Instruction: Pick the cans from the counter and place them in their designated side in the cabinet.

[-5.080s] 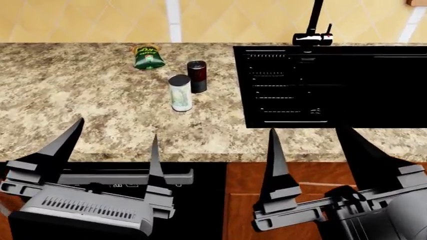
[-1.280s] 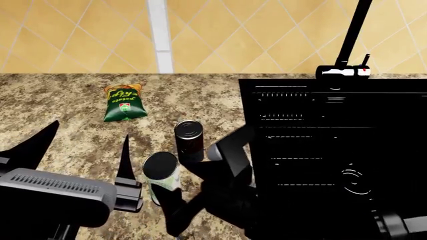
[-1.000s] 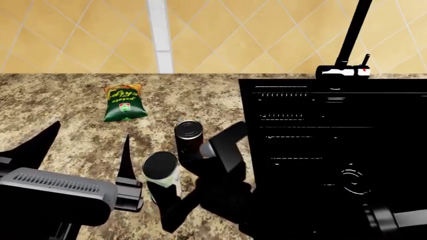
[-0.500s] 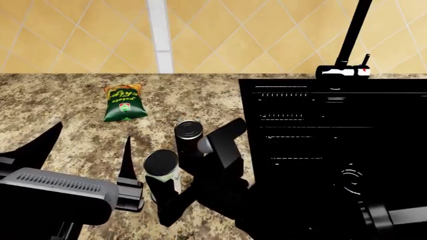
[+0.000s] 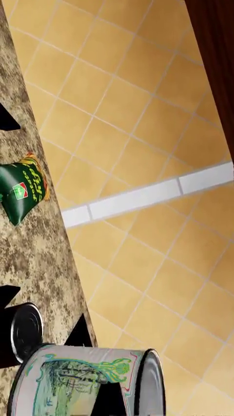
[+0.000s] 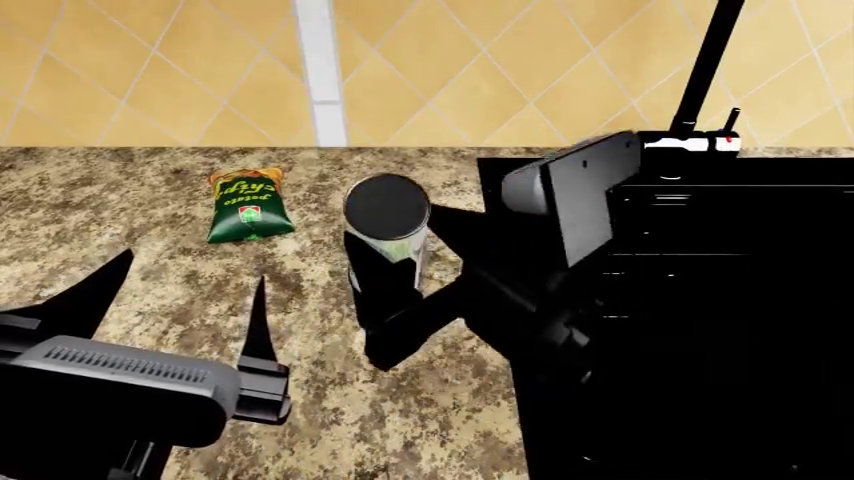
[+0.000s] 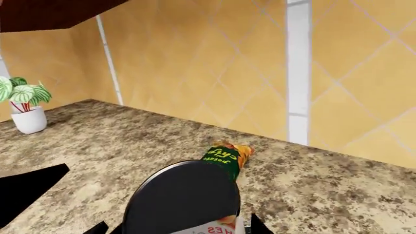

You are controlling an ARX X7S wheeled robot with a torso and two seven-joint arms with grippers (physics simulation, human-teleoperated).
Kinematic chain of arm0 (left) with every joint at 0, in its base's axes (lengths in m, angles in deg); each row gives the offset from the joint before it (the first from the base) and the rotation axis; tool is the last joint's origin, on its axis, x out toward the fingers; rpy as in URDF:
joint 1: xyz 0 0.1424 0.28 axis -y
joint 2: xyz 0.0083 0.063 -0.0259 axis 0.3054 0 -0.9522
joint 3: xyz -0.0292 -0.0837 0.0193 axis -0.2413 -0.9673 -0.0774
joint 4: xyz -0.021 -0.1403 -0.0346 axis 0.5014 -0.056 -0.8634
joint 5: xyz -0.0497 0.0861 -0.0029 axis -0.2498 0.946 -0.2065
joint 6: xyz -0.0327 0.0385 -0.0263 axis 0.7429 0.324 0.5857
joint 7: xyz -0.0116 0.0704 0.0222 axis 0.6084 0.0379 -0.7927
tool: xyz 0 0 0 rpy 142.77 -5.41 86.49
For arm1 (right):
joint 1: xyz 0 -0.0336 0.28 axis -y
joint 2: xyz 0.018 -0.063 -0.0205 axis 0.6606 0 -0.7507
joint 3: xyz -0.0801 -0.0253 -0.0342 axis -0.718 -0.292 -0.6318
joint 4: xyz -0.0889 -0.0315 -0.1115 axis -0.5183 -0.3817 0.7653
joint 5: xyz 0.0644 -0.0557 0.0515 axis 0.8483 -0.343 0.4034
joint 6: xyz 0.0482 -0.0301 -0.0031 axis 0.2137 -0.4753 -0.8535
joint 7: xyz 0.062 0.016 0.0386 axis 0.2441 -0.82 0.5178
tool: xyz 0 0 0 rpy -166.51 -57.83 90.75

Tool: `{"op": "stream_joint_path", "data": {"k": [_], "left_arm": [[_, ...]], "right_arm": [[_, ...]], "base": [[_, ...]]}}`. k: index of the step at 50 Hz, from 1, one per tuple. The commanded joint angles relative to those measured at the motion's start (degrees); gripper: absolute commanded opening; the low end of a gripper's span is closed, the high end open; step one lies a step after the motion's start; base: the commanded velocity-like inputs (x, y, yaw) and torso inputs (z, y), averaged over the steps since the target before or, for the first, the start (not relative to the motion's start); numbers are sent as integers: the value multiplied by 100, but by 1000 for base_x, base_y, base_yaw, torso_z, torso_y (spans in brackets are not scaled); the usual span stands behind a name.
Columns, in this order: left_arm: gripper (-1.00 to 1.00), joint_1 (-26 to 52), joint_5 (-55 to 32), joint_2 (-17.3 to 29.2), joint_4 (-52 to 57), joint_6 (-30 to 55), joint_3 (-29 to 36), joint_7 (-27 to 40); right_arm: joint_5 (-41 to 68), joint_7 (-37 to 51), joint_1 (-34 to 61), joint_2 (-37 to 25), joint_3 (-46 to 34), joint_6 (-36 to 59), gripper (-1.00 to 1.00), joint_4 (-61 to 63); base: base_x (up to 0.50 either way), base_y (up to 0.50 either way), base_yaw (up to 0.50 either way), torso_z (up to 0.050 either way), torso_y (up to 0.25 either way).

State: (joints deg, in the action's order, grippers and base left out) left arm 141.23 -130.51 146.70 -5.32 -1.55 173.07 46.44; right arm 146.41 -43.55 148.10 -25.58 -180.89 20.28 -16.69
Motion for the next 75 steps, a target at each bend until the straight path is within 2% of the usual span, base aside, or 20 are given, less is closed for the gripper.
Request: {"op": "stream_joint_path", "data": {"k": [1,10,16,18,25,31,44,51,58,64,75], "left_arm": [[100,-106,69,-41,-137,-140,18,-83],[100,-137,75,-119,-174,-134,19,-100],[100,-156,68,-154,-203,-133,19,-116],[100,-155,61,-166,-207,-121,17,-119],[100,-145,30,-209,-247,-112,-2,-158],[100,-136,10,-233,-258,-99,-15,-197],[100,-177,-13,-492,-526,-143,-24,-372],[100,-231,-7,-604,-618,-140,-4,-402],[100,-238,-17,-622,-600,-108,-6,-395],[100,-242,-40,-628,-616,-113,-19,-411],[100,-219,-86,-641,-546,-29,-35,-383]], "right_arm": [[-200,1076,1402,-933,685,214,-100,1230],[492,1468,2661,-1615,1394,349,-100,1401],[425,1880,3344,-1827,1762,791,-100,1200],[314,1983,3494,-1839,1980,1056,-100,1164],[266,2141,3520,-1651,3660,2439,-100,759],[68,2067,3484,-1399,4374,3113,-100,122],[-219,1801,3456,-1524,4849,3978,-100,-400],[-567,1403,3441,-1457,5091,4658,-100,-1464],[-959,1108,3471,-1202,5240,5104,-100,-2618],[-1274,985,3493,-964,5622,5560,-100,-3022],[-1870,709,3258,-464,5602,5593,-100,-3963]], "base": [[0,0,0,0,0],[0,0,0,0,0],[0,0,0,0,2],[0,0,0,0,0],[0,0,0,0,0],[0,0,0,0,0],[0,0,0,0,1],[0,0,0,0,0],[0,0,0,0,0],[0,0,0,0,2],[0,0,0,0,0]]}}
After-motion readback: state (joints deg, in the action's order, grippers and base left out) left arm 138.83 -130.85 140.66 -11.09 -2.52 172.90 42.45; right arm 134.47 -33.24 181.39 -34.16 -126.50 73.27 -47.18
